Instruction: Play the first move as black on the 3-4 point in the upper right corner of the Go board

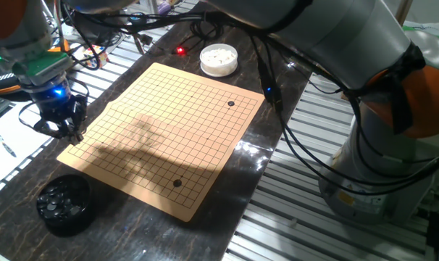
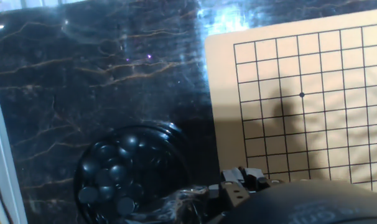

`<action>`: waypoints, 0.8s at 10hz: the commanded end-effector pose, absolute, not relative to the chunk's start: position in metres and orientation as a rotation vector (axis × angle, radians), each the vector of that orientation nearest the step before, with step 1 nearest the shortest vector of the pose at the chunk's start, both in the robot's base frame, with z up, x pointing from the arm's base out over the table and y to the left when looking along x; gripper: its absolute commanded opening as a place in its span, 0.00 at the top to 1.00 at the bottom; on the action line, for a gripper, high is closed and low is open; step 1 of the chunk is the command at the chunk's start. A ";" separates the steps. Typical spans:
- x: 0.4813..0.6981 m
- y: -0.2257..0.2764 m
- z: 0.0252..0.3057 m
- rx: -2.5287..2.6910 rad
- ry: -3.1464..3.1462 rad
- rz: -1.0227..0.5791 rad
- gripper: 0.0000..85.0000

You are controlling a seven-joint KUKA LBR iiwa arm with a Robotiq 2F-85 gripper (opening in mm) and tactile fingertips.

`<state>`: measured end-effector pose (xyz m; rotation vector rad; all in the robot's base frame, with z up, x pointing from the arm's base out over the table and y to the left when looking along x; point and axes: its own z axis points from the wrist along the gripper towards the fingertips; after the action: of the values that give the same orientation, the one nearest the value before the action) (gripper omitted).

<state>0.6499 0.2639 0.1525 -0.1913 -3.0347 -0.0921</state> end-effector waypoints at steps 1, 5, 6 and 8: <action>0.650 0.264 0.153 -0.201 -3.029 -0.087 0.92; 0.650 0.264 0.153 -0.252 -3.003 -0.157 0.91; 0.650 0.264 0.153 -0.294 -3.001 -0.155 0.91; 0.650 0.264 0.153 -0.334 -3.037 -0.182 0.90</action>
<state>0.6500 0.2631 0.1528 -0.3385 -3.0457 -0.1574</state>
